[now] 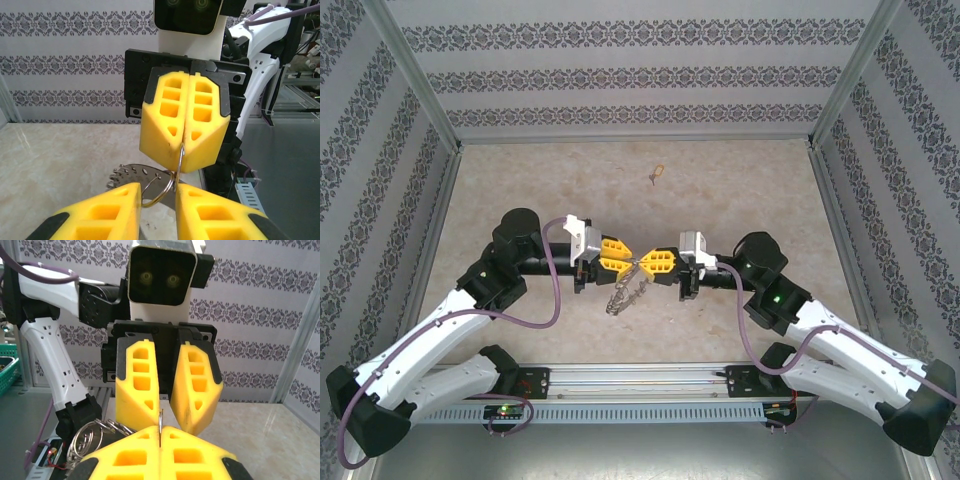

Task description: Put the keys on the keyring

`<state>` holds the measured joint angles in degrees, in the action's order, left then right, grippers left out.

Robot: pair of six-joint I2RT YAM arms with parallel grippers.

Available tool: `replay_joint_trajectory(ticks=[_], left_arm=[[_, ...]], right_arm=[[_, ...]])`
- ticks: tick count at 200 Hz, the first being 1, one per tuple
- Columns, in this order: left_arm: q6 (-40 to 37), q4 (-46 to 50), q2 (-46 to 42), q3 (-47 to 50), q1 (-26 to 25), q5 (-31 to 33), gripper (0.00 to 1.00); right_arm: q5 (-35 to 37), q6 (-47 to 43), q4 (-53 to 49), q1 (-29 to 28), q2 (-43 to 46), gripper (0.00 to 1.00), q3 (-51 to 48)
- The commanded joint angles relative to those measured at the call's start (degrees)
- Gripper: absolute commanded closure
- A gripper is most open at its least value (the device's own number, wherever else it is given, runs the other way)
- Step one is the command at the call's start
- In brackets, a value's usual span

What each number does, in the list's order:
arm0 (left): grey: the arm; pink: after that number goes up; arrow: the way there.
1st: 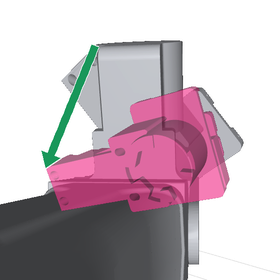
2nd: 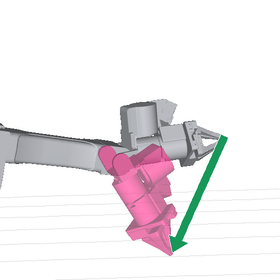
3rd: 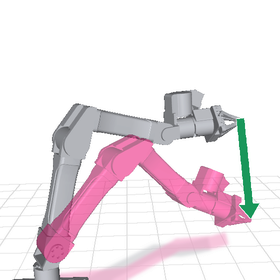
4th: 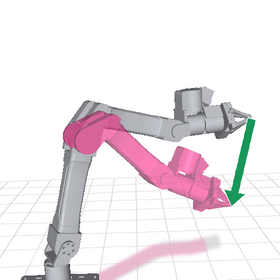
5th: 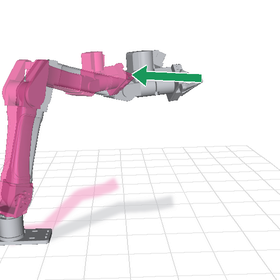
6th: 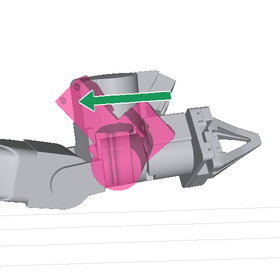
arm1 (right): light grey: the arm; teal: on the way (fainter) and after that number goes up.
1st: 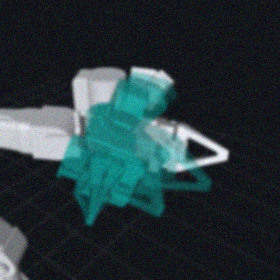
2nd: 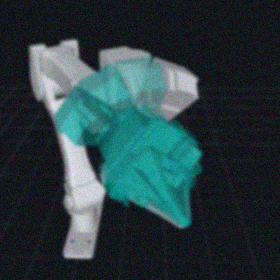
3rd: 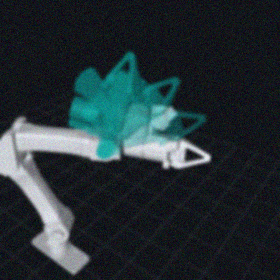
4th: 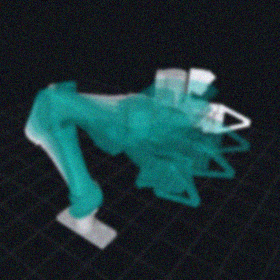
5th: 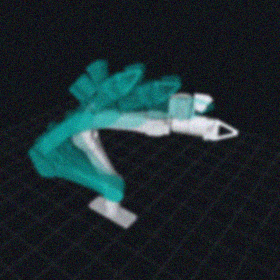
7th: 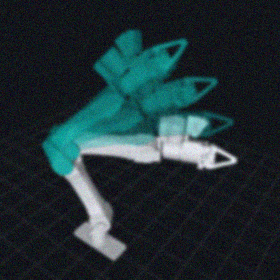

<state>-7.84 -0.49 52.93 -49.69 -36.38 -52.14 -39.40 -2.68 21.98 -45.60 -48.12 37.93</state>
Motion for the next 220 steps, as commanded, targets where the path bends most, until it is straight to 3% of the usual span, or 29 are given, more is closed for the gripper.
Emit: replay_joint_trajectory(ticks=[1, 57, 146, 158, 180, 220], left_arm=[[2.7, -5.5, -1.1, 1.1, -0.4, -0.5, 0.76], [4.0, -7.8, -1.5, 1.4, -0.4, -1.8, 0.85], [6.2, -11.5, -1.8, 1.7, -0.5, -3.8, 0.85], [5.7, -10.3, -2.1, 1.4, -0.4, -3.4, 0.8], [2.4, -5.4, -3.8, 0.5, -0.4, 0.0, 0.6], [0.9, -2.0, -5.7, -0.1, -0.5, 2.4, 0.59]], right_arm=[[-3.9, 2.7, 8.8, 0.0, 0.9, 1.0, -1.1], [-4.5, 5.6, 14.5, -0.1, -0.8, 1.0, -2.5], [-4.5, 6.1, 16.5, 0.1, -2.1, 1.0, -3.4], [-4.2, 6.2, 16.8, 0.1, -2.1, 1.0, -3.5], [-3.7, 6.2, 17.0, 0.2, -1.5, 1.0, -3.9], [-2.6, 6.8, 18.1, 0.9, -0.8, 1.0, -4.8]])
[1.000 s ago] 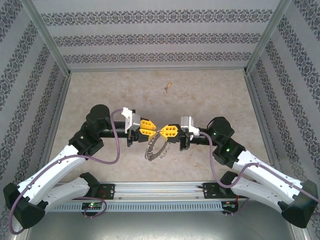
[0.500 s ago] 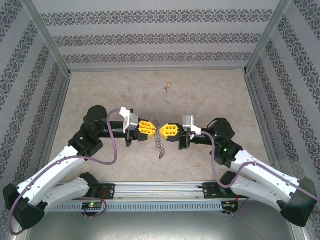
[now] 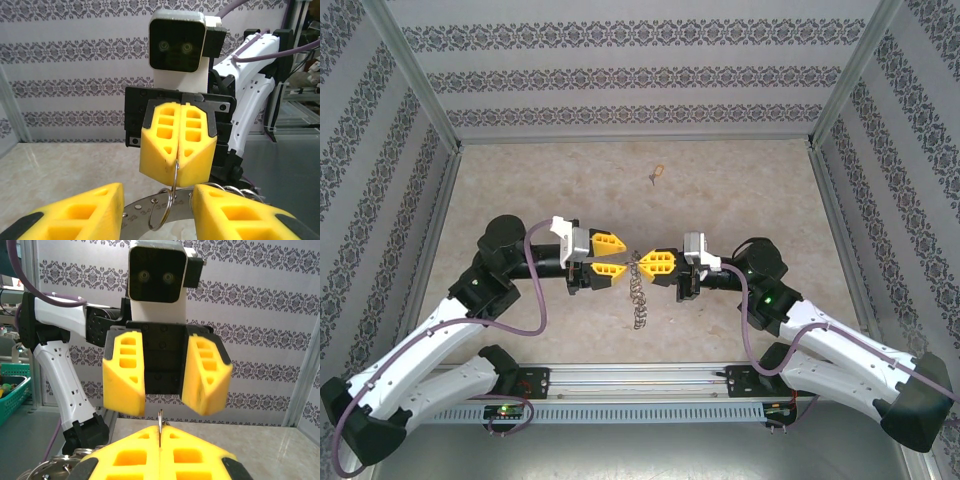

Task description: Put the keys on the keyring

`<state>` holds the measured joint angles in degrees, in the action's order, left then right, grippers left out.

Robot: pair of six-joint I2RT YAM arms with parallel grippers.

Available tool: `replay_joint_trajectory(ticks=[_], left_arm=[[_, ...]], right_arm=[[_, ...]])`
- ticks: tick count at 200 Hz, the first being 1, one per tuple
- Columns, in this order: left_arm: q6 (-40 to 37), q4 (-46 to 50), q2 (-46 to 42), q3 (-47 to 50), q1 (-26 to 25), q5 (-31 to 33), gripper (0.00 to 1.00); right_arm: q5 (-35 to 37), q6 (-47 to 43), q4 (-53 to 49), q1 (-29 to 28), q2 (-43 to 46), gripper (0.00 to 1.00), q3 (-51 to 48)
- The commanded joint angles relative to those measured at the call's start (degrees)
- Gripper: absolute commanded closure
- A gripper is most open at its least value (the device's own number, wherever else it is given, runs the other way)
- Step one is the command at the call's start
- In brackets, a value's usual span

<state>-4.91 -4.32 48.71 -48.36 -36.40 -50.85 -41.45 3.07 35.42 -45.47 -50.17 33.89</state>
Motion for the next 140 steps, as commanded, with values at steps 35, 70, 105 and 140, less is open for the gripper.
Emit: replay_joint_trajectory(ticks=[35, 70, 105, 140], left_arm=[[-1.3, 1.7, -0.9, -1.5, -0.8, -0.5, 0.67], [-1.7, 1.5, 0.6, -1.7, -1.5, -0.9, 0.72], [-1.8, 1.0, 1.9, -2.0, -2.0, -1.6, 0.73], [-1.9, 0.4, 2.7, -2.1, -2.4, -1.8, 0.74]], right_arm=[[-0.6, 1.8, 6.1, 0.9, 0.7, 1.0, -0.7], [-0.6, 2.0, 6.5, 1.0, 0.5, 1.0, -0.7], [-0.3, 2.1, 6.8, 1.1, 0.3, 1.0, -0.8], [-0.5, 2.3, 6.9, 1.3, -0.1, 1.0, -0.8]])
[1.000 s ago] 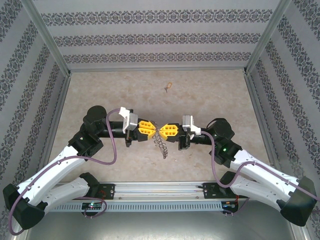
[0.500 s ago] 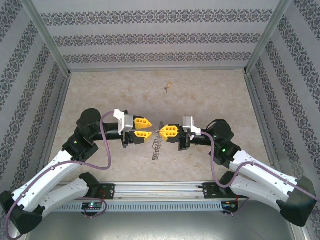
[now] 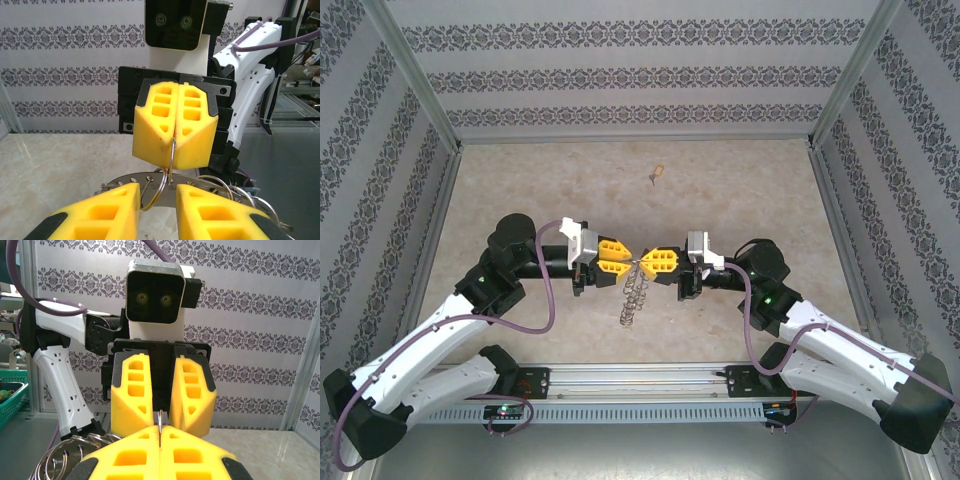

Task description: Put the keys on the keyring

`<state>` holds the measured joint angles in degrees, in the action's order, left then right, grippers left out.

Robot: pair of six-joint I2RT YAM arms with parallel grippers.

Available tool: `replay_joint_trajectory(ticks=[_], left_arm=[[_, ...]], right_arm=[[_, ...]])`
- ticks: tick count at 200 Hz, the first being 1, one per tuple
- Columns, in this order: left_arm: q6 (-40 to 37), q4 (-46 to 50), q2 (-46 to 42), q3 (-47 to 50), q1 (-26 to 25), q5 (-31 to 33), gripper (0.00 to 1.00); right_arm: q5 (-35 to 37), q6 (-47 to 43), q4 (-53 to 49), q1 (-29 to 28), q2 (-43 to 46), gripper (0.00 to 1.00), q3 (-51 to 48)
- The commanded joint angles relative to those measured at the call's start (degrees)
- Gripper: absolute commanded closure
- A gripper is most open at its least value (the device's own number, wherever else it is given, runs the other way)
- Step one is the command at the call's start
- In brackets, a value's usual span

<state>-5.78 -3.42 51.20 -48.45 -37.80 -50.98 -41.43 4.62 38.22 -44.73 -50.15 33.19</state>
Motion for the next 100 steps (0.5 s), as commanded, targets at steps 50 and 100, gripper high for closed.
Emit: replay_joint_trajectory(ticks=[50, 100], left_arm=[[-2.2, 1.4, -0.6, -3.1, -1.2, -0.6, 0.7], [-2.6, 4.1, -2.7, -3.4, -1.3, 0.1, 0.72]], right_arm=[[-0.1, 0.8, 4.3, 1.1, 0.3, 1.0, -0.7], [0.4, 1.1, 4.3, 1.5, 0.6, 1.0, -1.1]])
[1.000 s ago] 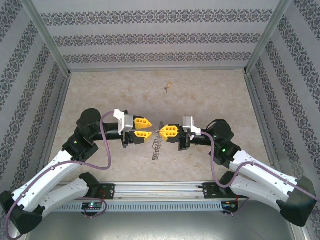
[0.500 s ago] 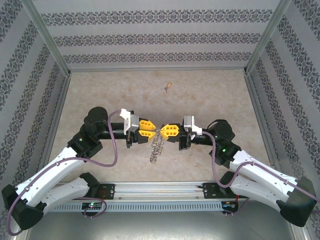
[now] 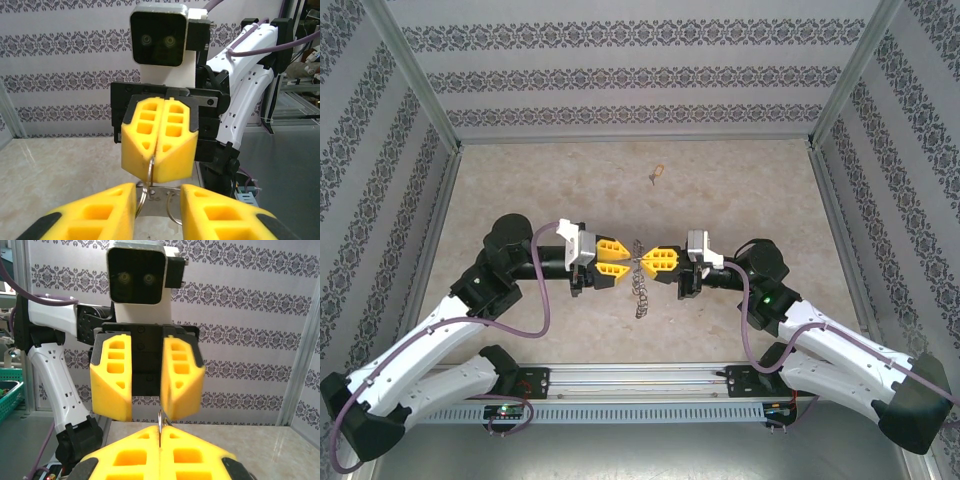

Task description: Put the keys on the keyring

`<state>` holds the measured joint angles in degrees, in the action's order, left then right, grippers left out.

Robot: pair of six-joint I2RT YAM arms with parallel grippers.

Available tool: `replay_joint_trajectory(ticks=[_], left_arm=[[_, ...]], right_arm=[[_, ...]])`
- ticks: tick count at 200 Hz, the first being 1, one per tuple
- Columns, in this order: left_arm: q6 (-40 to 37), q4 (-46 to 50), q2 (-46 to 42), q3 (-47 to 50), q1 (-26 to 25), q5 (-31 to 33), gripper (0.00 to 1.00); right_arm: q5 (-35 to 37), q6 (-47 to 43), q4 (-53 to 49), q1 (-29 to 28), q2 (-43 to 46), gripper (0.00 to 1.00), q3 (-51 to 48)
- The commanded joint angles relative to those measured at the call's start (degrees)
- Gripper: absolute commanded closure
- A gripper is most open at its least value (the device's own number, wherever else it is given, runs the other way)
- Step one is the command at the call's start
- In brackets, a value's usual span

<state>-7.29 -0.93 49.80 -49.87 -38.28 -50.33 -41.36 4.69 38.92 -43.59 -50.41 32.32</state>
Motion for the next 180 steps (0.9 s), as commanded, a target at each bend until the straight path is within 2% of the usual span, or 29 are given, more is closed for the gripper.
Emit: replay_joint_trajectory(ticks=[1, 99, 180], left_arm=[[-1.0, 1.7, -1.2, -2.0, -0.8, -0.6, 0.72], [-1.6, 1.8, 1.7, -2.6, -2.1, -0.6, 0.75], [-3.4, 2.8, 2.7, -3.1, -2.1, 2.6, 0.75]], right_arm=[[0.3, 1.0, 3.6, 0.4, 0.8, 1.0, -0.2], [-0.2, 1.7, 5.1, 0.5, 0.2, 1.0, -0.1], [-1.1, 1.4, 4.6, 0.6, 0.6, 1.0, -0.4]])
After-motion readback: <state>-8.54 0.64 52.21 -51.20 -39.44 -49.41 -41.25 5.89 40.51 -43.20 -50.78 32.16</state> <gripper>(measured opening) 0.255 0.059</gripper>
